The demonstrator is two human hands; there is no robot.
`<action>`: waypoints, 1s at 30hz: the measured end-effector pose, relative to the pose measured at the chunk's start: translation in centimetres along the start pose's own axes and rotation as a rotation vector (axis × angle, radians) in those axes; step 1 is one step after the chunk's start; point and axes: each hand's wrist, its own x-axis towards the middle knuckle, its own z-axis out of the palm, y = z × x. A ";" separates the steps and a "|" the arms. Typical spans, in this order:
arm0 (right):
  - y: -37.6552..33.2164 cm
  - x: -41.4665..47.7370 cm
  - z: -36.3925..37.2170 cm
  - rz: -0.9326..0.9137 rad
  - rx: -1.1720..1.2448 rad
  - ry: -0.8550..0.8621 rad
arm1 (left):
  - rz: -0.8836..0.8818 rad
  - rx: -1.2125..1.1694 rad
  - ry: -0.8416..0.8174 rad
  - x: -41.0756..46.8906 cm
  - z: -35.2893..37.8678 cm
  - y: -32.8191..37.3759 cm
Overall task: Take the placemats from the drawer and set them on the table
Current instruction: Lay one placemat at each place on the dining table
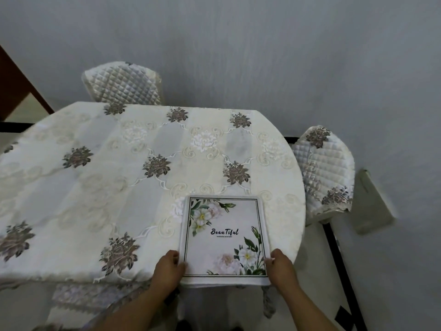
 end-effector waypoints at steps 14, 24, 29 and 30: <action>-2.6 -2.1 0.0 0.069 0.170 0.087 | 0.043 -0.066 0.148 0.0 -1.2 1.2; -3.8 -5.1 0.3 -0.017 0.195 0.244 | 0.116 -0.112 0.142 -1.3 -3.2 1.4; -5.7 -6.8 0.4 -0.065 0.210 0.290 | 0.193 -0.147 0.243 -2.2 -7.3 0.3; -6.4 -7.2 0.6 -0.081 0.218 0.285 | 0.194 -0.158 0.270 -2.6 -8.3 -0.2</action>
